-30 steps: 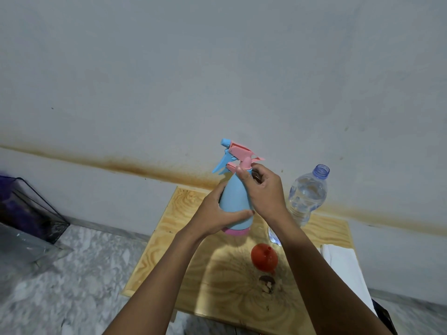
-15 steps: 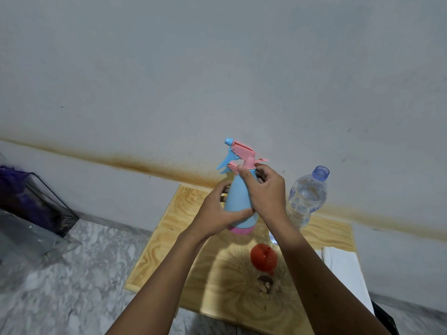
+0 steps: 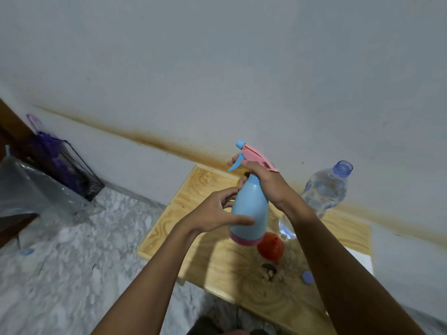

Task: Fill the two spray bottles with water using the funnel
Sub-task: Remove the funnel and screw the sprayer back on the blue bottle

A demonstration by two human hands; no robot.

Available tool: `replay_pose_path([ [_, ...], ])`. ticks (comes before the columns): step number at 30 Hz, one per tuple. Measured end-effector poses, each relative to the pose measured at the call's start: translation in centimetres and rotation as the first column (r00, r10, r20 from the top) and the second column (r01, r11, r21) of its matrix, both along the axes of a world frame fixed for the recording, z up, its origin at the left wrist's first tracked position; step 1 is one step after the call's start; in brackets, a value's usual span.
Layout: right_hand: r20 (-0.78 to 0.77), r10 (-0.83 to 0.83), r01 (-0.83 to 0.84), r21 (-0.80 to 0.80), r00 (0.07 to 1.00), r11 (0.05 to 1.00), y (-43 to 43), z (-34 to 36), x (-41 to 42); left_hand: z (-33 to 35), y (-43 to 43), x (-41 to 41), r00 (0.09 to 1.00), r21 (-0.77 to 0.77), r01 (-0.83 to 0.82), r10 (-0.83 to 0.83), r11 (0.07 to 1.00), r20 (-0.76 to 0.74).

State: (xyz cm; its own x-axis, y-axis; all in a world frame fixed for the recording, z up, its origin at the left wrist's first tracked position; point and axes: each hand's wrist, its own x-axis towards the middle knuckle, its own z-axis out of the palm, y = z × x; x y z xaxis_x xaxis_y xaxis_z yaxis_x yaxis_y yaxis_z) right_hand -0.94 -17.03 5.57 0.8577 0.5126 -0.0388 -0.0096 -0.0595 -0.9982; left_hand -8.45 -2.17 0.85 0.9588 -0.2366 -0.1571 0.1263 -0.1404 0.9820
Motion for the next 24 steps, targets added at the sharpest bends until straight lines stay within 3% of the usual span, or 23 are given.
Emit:
replay_pose_path([
  [5, -0.043, -0.097, 0.092, -0.116, 0.994, 0.989, 1.0, -3.3, -0.1, -3.5, 3.4, -1.1, 0.977, -0.014, -0.098, 0.094, 0.995, -0.193],
  [7, -0.103, -0.095, 0.075, -0.177, 0.99, 0.981, 1.6, -5.0, 0.3, -6.4, 4.9, -1.3, 0.944, 0.104, -0.239, 0.256, 0.965, -0.209],
  [9, -0.146, -0.055, 0.017, -0.247, 0.988, 0.969, 2.1, -6.8, 0.9, -9.8, 5.7, -1.0, 0.872, 0.277, -0.409, 0.461, 0.87, -0.161],
  [11, -0.17, -0.013, -0.048, -0.349, 0.985, 0.936, 2.4, -8.5, 1.3, -13.0, 6.1, -0.2, 0.824, 0.437, -0.459, 0.555, 0.774, -0.117],
  [14, -0.229, 0.009, -0.119, -0.472, 0.973, 0.873, 2.9, -10.3, 1.9, -17.2, 6.2, 1.1, 0.877, 0.632, -0.298, 0.467, 0.716, -0.116],
  [17, -0.286, 0.005, -0.17, -0.555, 0.958, 0.814, 3.2, -11.7, 2.4, -20.0, 5.9, 1.6, 0.947, 0.85, -0.089, 0.308, 0.518, -0.088],
  [19, -0.329, -0.015, -0.194, -0.591, 0.944, 0.783, 3.4, -12.2, 2.7, -20.7, 5.6, 1.6, 0.956, 0.893, -0.048, 0.278, 0.447, -0.088],
  [24, -0.377, -0.053, -0.209, -0.618, 0.925, 0.758, 3.9, -12.7, 3.0, -20.8, 5.5, 1.8, 0.96, 0.903, -0.025, 0.262, 0.43, -0.099],
])
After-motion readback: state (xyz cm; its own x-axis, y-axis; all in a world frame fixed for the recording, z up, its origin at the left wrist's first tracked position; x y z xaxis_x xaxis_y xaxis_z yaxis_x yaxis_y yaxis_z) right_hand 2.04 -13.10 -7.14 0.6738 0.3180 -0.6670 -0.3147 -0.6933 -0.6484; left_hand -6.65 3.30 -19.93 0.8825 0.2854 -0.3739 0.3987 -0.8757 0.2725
